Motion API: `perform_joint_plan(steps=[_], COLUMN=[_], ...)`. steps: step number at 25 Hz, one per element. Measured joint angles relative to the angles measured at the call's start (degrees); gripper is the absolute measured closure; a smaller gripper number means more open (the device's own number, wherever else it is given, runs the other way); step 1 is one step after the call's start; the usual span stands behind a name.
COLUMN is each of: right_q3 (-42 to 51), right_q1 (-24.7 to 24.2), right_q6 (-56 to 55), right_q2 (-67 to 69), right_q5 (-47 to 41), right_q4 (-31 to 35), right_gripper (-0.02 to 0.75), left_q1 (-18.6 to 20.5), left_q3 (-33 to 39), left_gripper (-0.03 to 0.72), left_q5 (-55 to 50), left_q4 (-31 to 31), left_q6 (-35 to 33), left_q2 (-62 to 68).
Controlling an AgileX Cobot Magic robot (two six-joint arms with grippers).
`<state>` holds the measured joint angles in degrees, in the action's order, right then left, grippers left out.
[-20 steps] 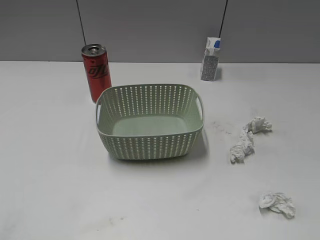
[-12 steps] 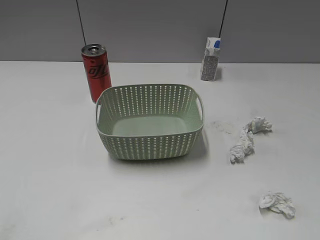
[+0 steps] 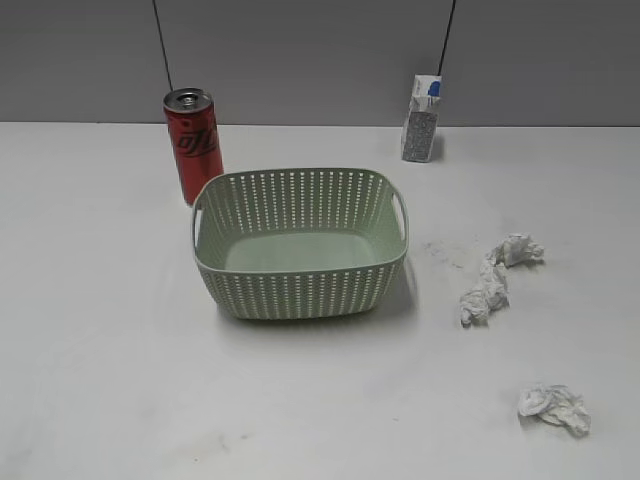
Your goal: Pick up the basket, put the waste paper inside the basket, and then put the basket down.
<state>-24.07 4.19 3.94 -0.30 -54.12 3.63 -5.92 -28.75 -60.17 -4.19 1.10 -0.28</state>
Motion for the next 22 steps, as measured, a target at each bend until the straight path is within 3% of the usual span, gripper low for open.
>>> perform_joint_plan(steps=[19, 22], right_q3=[0.0, 0.0], right_q1=[0.0, 0.0], right_q6=[0.02, 0.02], right_q2=[0.0, 0.0], right_q5=[0.0, 0.0], right_q4=[0.05, 0.05], right_gripper=[0.181, 0.181], left_q1=[0.0, 0.0], left_q3=[0.0, 0.0], left_gripper=[0.446, 0.356], left_q5=[0.0, 0.0], left_q4=[0.0, 0.0], left_q6=[0.0, 0.0], left_q2=[0.0, 0.0])
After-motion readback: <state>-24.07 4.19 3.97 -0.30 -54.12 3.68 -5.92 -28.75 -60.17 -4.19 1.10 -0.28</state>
